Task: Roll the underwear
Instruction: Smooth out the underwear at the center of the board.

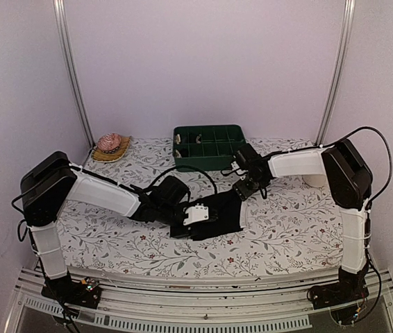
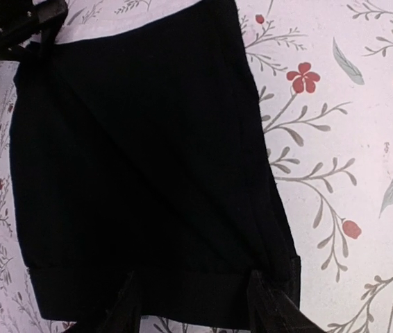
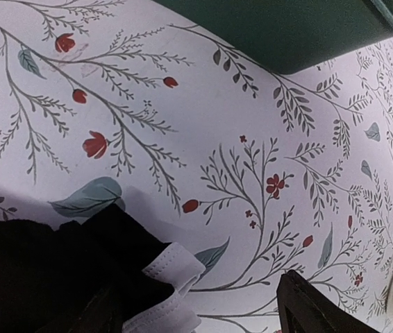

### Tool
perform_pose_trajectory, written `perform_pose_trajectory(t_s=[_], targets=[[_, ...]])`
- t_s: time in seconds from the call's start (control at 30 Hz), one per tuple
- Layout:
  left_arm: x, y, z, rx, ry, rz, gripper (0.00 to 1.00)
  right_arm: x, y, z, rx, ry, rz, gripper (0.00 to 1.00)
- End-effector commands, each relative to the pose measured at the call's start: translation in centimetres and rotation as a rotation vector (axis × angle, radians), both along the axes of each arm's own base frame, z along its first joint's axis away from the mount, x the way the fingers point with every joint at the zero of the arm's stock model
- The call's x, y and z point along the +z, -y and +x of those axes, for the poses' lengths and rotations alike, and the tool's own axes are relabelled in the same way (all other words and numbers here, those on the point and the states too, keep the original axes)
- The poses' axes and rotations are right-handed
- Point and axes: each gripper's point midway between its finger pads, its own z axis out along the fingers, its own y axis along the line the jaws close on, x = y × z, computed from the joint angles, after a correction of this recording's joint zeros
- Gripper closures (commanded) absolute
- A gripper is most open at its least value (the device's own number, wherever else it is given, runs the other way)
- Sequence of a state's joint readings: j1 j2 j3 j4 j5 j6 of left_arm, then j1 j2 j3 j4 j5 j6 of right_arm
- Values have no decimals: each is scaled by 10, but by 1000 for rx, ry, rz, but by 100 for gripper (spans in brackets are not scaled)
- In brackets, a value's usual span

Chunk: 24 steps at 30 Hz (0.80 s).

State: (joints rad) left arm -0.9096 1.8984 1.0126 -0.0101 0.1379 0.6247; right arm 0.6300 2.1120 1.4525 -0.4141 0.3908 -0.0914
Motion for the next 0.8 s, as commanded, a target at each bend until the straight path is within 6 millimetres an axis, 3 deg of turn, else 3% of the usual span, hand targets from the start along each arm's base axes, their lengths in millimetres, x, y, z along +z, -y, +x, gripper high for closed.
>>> perform_pose_trajectory(t_s=[0.0, 0.1, 0.3, 0.43, 0.57, 0.67, 0.77], targets=[[-23, -18, -11, 24, -32, 104, 42, 40, 0, -23, 19, -34, 79, 19], [-17, -16, -7, 37, -26, 92, 35, 72, -4, -46, 34, -5, 124, 16], [-4, -12, -3, 47, -16, 70, 20, 84, -3, -98, 31, 15, 109, 12], [11, -9, -3, 37, -15, 43, 16, 59, -11, -144, 87, -33, 86, 15], [20, -8, -5, 27, -15, 23, 15, 40, -21, -174, 128, -63, 67, 20], [21, -7, -6, 25, -20, 15, 15, 30, -28, -188, 149, -95, 87, 25], [18, -7, -8, 21, -30, 15, 15, 19, -24, -189, 133, -100, 64, 29]])
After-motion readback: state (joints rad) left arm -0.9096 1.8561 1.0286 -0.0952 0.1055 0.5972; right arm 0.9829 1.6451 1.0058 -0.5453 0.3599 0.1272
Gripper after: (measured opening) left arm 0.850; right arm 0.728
